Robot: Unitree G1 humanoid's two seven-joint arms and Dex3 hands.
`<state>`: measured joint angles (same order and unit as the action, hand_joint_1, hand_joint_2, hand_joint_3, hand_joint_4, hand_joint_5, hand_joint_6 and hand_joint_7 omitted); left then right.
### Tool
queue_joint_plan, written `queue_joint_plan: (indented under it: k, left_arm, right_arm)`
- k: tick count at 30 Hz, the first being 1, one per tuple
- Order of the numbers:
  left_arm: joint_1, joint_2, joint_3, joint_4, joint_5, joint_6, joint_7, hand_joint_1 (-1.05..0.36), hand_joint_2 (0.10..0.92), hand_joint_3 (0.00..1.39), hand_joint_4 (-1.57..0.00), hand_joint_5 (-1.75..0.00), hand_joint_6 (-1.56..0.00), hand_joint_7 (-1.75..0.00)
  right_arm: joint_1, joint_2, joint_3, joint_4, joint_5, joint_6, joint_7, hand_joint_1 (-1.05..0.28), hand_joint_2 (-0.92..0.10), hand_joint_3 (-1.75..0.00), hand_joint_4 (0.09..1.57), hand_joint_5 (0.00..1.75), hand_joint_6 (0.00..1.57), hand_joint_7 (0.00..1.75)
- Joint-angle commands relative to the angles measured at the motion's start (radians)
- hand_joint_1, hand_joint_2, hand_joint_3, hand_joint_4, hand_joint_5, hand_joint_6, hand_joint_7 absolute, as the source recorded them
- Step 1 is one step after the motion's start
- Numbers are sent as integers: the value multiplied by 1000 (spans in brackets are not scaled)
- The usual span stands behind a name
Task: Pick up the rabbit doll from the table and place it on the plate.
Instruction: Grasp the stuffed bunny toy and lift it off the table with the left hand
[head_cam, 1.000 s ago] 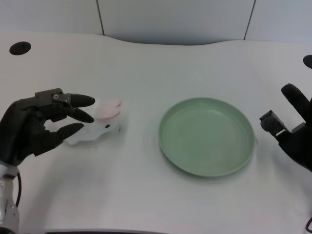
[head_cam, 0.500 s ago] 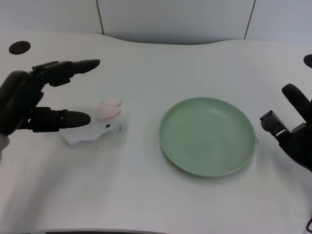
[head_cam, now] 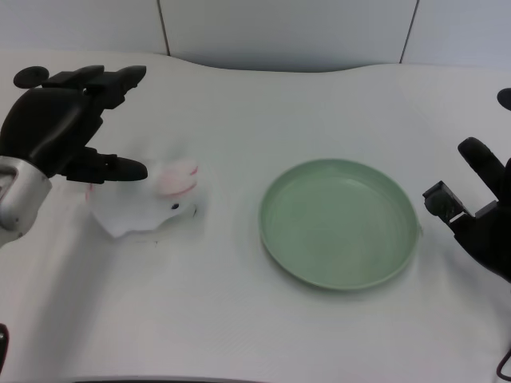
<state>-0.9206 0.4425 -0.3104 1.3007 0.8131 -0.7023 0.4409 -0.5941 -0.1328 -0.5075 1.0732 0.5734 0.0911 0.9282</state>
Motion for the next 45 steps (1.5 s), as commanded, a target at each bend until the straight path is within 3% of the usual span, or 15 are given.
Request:
queue_joint_plan:
  k: [1,7,15,17,22,28,33,36,39,43,45]
  left_arm:
    - [-10,-41,-16,45,-32,82,-45,-1048,921,194,-174,-1,-170,0]
    - [1,-97,-25,69,-78,164,-106,-1048,921,215,-187,-9,-160,-2]
    - [4,-109,-48,75,-91,204,-143,-1048,921,223,-190,-8,-161,-2]
    - [9,-126,-59,86,-86,253,-193,-1036,921,178,-291,-42,-194,-12]
    - [12,-141,-65,89,-93,302,-244,-1033,921,143,-367,-42,-235,-17]
    - [3,-144,-116,92,-58,358,-260,-1048,921,286,-136,-1,-175,-1]
    - [-3,-146,-130,93,-62,382,-256,-1048,921,310,-107,0,-165,0]
    - [-9,-153,-132,94,-62,418,-238,-933,921,184,-363,-75,-279,-30]
    - [-9,-170,-129,95,-67,442,-220,-886,921,120,-559,-114,-397,-46]
    - [-12,-181,-132,96,-66,457,-208,-838,921,79,-697,-68,-517,-26]
    - [-15,-197,-129,96,-68,469,-182,-790,920,49,-786,-74,-620,-37]
  right_arm:
    - [10,-12,-7,-4,10,5,10,-662,-921,-302,591,1746,692,1459]
    - [6,-14,-6,2,6,-4,11,-663,-921,-316,593,1746,684,1459]
    - [8,-12,-7,-1,8,-2,10,-663,-921,-320,594,1746,685,1457]
    - [9,-9,-9,-5,12,5,7,-659,-921,-315,601,1746,691,1472]
    - [8,-12,-7,-4,10,6,13,-658,-921,-320,581,1746,673,1497]
    - [9,-11,-7,-6,11,5,19,-656,-921,-327,586,1746,674,1502]
    - [8,-10,-8,-8,13,11,16,-654,-921,-330,588,1746,673,1505]
    - [6,-9,-8,-11,14,23,10,-661,-921,-283,593,1746,679,1471]
    - [9,-4,-9,-18,14,17,12,-660,-921,-296,598,1746,689,1463]
    - [12,0,-10,-27,18,24,10,-659,-921,-294,595,1746,700,1433]
    - [12,2,-9,-27,17,20,18,-661,-921,-294,593,1746,702,1429]
